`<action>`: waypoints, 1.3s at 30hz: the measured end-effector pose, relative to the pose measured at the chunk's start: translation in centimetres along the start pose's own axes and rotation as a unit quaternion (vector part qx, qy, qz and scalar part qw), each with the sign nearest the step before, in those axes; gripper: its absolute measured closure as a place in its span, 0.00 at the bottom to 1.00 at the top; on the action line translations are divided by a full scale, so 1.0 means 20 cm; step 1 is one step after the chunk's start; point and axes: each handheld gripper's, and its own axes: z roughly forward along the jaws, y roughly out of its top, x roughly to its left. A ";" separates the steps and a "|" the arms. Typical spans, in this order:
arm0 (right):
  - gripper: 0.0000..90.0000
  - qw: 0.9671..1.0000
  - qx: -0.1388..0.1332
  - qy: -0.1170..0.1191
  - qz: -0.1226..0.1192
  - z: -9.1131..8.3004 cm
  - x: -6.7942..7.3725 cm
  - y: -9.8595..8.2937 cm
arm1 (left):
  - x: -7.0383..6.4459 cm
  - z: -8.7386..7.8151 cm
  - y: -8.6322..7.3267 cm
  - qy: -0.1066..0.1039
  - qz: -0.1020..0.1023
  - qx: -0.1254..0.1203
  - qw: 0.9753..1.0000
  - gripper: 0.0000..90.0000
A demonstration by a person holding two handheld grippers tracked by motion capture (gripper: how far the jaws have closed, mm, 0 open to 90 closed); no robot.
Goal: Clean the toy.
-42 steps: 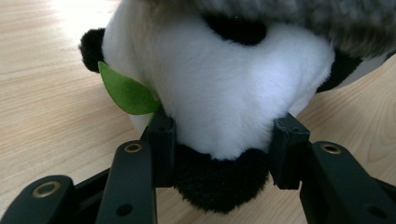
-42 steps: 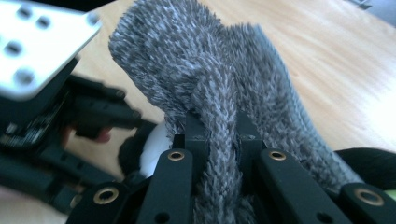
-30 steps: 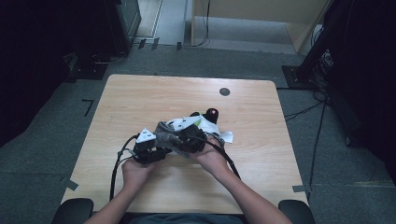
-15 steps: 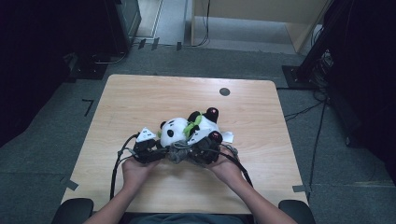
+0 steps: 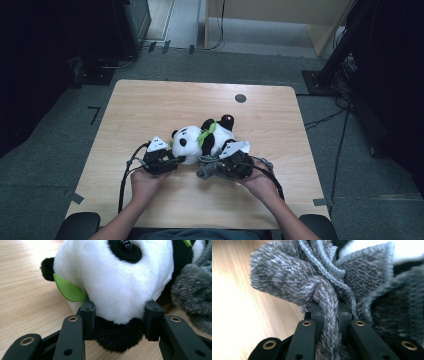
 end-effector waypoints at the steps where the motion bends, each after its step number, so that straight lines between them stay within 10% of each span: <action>1: 0.91 1.000 -0.001 0.002 0.001 -0.01 -0.01 -0.01 | 0.00 0.00 0.00 0.000 -0.001 0.000 1.000 0.61; 25: 0.90 0.994 -0.030 -0.031 0.097 -0.20 -0.27 -0.15 | 0.02 -0.01 0.00 0.001 -0.009 -0.003 1.000 0.62; 39: 0.90 0.976 -0.087 -0.083 0.183 -0.29 -0.47 -0.18 | 0.02 -0.01 0.00 0.005 -0.011 -0.004 1.000 0.61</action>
